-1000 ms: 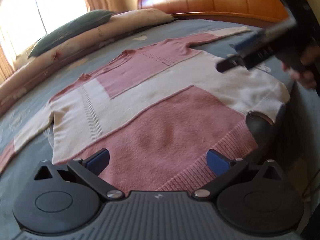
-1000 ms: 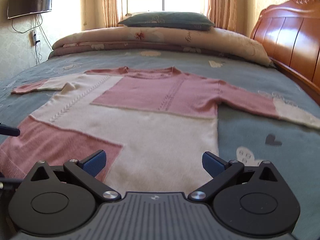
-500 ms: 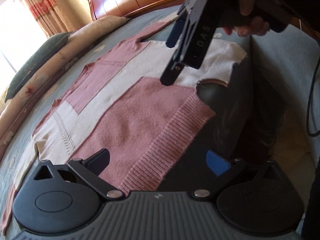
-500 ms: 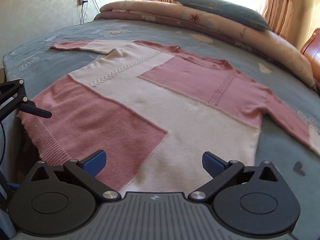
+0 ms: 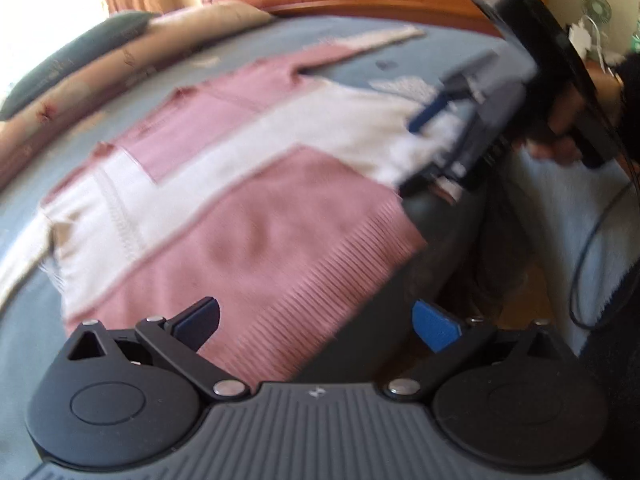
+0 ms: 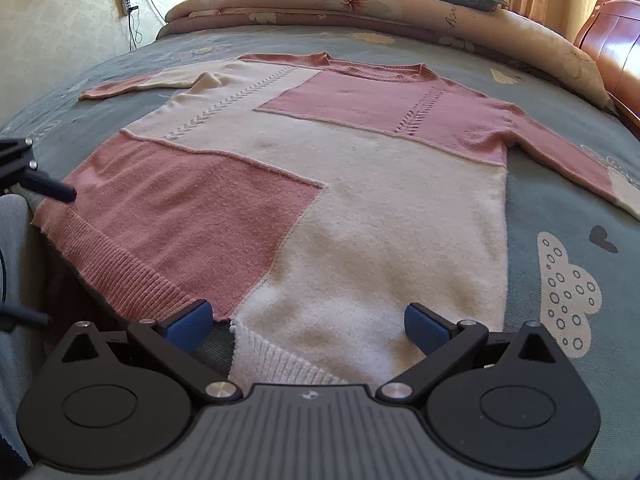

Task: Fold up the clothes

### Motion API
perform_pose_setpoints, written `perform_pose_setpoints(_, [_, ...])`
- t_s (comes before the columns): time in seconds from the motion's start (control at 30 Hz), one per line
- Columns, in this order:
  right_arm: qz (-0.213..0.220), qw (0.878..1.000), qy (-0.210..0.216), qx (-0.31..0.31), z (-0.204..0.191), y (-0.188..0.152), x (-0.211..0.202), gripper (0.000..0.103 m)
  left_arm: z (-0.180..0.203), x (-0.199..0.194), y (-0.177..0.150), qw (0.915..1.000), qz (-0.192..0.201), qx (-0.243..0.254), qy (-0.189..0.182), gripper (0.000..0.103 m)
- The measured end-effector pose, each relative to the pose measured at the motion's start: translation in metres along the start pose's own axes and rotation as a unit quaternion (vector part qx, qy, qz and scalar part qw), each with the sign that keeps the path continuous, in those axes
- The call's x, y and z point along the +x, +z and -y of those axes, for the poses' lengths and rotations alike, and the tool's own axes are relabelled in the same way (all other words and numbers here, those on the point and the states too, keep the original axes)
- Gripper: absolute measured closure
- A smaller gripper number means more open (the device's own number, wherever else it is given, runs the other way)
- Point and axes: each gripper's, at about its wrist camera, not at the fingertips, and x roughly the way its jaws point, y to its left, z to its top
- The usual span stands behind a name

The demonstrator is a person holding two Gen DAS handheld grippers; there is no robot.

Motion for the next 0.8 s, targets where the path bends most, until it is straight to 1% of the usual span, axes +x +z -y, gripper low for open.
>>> perform_pose_setpoints(0.1, [0.007, 1.000, 0.002, 0.021, 0.005, 0.001, -0.003, 0.000, -0.034, -0.002, 0.019, 0.9986, 0.028, -0.039, 0.025, 0.001])
perform_pose_setpoints(0.17, [0.011, 0.999, 0.000, 0.033, 0.007, 0.004, -0.002, 0.000, -0.059, 0.005, 0.032, 0.9956, 0.042, -0.072, 0.043, 0.001])
perform_pose_setpoints(0.27, [0.023, 0.999, -0.004, 0.047, 0.008, 0.008, -0.003, 0.000, -0.098, 0.020, 0.048, 0.9881, 0.060, -0.127, 0.062, 0.001])
perform_pose_setpoints(0.37, [0.033, 0.997, -0.002, 0.065, 0.011, 0.011, -0.002, 0.000, -0.138, 0.040, 0.059, 0.9772, 0.074, -0.188, 0.065, 0.001])
perform_pose_setpoints(0.5, [0.034, 0.996, 0.003, 0.076, 0.019, 0.019, 0.004, 0.000, -0.190, 0.064, 0.069, 0.9583, 0.082, -0.267, 0.060, 0.001])
perform_pose_setpoints(0.6, [0.036, 0.996, 0.004, 0.078, 0.029, 0.032, 0.014, 0.000, -0.229, 0.082, 0.073, 0.9421, 0.081, -0.320, 0.060, 0.001])
perform_pose_setpoints(0.67, [0.043, 0.996, 0.012, 0.082, 0.036, 0.042, 0.022, 0.000, -0.253, 0.095, 0.072, 0.9291, 0.076, -0.357, 0.058, 0.001])
perform_pose_setpoints(0.73, [0.051, 0.994, 0.023, 0.091, 0.044, 0.051, 0.032, 0.000, -0.275, 0.109, 0.068, 0.9159, 0.072, -0.392, 0.046, 0.001])
perform_pose_setpoints(0.8, [0.052, 0.993, 0.032, 0.099, 0.050, 0.056, 0.044, 0.000, -0.293, 0.122, 0.062, 0.9000, 0.073, -0.428, 0.036, 0.001])
